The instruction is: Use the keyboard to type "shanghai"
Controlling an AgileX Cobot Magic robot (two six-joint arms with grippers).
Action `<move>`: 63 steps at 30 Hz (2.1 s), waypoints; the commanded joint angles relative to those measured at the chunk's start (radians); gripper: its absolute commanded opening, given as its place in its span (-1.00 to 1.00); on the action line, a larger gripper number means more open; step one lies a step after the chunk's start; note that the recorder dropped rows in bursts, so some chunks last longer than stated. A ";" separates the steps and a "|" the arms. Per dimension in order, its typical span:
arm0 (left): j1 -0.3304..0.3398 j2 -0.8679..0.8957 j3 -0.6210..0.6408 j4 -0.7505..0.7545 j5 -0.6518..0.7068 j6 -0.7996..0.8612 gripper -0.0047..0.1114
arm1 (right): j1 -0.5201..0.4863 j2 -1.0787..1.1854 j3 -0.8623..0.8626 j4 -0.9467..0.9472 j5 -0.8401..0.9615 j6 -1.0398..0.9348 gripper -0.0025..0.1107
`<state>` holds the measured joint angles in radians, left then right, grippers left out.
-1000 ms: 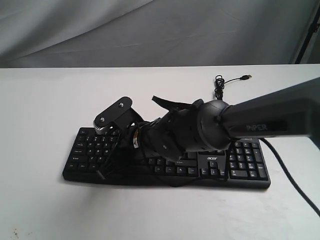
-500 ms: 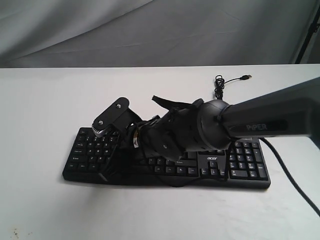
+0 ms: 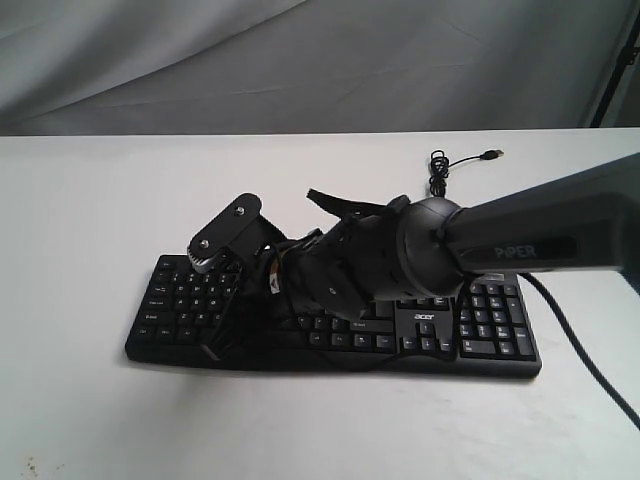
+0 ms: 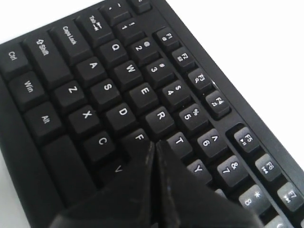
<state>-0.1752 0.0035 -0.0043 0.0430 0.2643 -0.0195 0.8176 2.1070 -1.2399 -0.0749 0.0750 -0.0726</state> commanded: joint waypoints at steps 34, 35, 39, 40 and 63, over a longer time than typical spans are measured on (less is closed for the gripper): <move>-0.004 -0.003 0.004 0.001 -0.005 -0.003 -0.92 | -0.037 -0.052 0.016 -0.011 0.076 -0.003 -0.96; -0.004 -0.003 0.004 0.001 -0.005 -0.003 -0.92 | -0.037 -0.046 0.016 -0.008 0.076 -0.003 -0.96; -0.004 -0.003 0.004 0.001 -0.005 -0.003 -0.92 | -0.030 -0.008 0.016 0.004 0.057 -0.003 -0.96; -0.004 -0.003 0.004 0.001 -0.005 -0.003 -0.92 | -0.030 -0.005 0.016 0.004 0.057 -0.003 -0.96; -0.004 -0.003 0.004 0.001 -0.005 -0.003 -0.92 | 0.093 0.126 -0.351 0.006 0.210 -0.009 -0.96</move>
<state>-0.1752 0.0035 -0.0043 0.0430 0.2643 -0.0195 0.9058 2.1999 -1.5503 -0.0771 0.2688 -0.0726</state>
